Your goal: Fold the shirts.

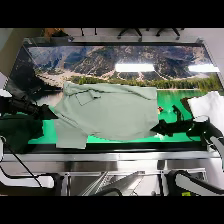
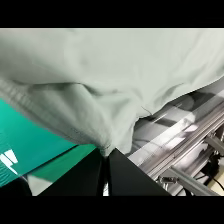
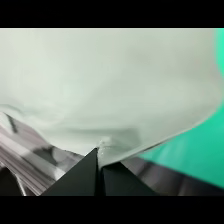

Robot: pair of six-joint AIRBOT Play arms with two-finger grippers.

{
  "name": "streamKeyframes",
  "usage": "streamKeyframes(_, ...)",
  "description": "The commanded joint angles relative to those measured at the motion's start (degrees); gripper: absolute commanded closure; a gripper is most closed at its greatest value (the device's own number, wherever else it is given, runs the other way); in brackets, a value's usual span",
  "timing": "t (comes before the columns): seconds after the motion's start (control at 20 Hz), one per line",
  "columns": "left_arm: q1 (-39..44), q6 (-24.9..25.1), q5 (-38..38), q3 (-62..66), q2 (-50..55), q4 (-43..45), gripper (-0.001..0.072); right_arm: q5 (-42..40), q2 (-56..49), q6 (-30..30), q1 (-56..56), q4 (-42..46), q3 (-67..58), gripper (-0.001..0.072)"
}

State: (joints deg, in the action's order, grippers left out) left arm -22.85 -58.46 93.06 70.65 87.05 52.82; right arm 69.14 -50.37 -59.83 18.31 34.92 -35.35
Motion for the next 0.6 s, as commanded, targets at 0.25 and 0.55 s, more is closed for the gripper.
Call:
streamKeyframes(0.25, -10.9, -0.1, -11.7, 12.8, -38.0, -39.1, 0.0695, 2.4, 14.2, 1.6, 7.6, -16.4, -50.6, 0.0693)
streamKeyframes(0.55, -15.3, -7.1, -25.5, 37.5, -51.0, -25.0, 0.0694, -3.2, 14.9, -1.5, 9.1, -7.5, -78.0, 0.0694)
